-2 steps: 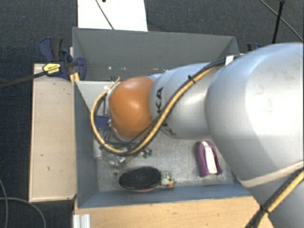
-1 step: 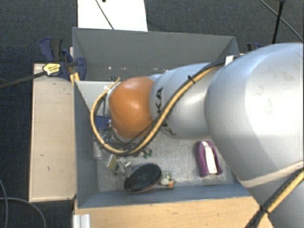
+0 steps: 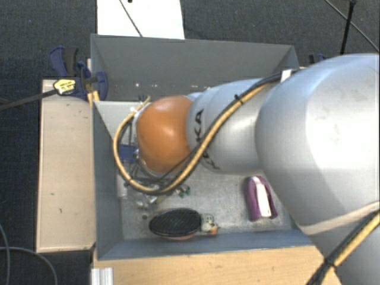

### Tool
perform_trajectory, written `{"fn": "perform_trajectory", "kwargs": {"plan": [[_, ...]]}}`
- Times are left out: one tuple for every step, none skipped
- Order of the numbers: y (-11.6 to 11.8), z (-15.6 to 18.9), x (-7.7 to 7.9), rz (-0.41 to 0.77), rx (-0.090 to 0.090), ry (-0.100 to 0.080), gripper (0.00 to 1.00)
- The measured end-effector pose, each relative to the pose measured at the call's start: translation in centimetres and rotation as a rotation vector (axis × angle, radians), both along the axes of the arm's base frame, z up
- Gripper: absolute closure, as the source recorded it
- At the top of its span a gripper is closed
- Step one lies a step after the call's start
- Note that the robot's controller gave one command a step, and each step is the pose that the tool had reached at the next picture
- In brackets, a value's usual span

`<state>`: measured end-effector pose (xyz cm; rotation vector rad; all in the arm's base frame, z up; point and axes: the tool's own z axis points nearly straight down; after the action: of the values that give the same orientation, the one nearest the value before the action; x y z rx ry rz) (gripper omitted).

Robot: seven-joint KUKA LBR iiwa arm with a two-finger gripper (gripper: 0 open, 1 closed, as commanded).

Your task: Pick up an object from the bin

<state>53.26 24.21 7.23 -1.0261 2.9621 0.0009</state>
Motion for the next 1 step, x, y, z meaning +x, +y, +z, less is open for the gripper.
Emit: {"fn": "perform_trajectory", "kwargs": {"plan": [[-0.02, -0.01, -0.05, -0.003, -0.002, 0.003, 0.0]]}}
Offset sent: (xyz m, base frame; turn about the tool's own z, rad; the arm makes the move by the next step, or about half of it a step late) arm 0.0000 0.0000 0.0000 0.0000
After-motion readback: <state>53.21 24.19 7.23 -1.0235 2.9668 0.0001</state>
